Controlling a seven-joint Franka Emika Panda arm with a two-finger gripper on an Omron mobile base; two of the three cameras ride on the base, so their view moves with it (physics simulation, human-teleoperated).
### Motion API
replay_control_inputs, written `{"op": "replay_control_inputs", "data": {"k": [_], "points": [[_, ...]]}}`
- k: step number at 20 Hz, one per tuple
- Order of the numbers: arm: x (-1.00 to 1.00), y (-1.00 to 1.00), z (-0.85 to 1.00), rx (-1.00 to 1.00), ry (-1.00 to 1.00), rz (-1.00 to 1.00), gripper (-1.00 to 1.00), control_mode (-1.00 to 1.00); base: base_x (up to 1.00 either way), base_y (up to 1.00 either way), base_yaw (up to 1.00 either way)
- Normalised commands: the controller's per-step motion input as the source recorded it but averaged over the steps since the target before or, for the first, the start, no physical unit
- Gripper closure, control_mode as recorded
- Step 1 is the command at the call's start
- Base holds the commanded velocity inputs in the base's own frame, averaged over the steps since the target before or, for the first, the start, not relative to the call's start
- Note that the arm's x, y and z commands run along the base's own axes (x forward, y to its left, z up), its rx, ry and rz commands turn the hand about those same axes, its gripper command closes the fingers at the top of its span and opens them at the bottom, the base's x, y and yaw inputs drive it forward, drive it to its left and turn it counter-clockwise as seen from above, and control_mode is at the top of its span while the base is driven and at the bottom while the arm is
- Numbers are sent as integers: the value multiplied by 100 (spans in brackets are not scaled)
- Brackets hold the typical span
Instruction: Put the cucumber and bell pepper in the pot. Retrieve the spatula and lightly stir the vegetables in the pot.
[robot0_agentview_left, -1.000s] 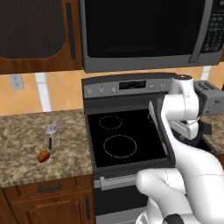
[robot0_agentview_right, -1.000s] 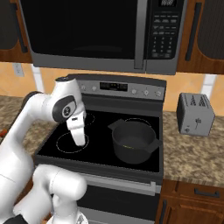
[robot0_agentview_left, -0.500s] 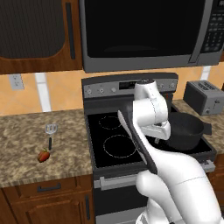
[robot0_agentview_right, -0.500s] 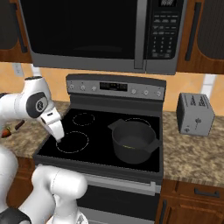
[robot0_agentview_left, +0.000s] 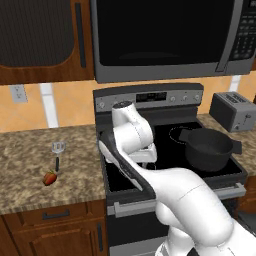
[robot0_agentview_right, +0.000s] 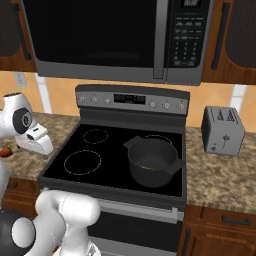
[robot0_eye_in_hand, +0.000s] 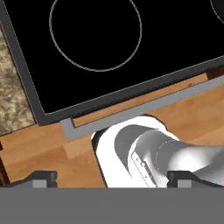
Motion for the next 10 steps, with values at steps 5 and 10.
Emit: {"op": "replay_control_inputs", "data": {"k": [5, 10], "points": [[3, 100, -33, 0, 0, 21, -100, -100, 0, 0, 0], [16, 100, -27, 0, 0, 21, -100, -100, 0, 0, 0]]}}
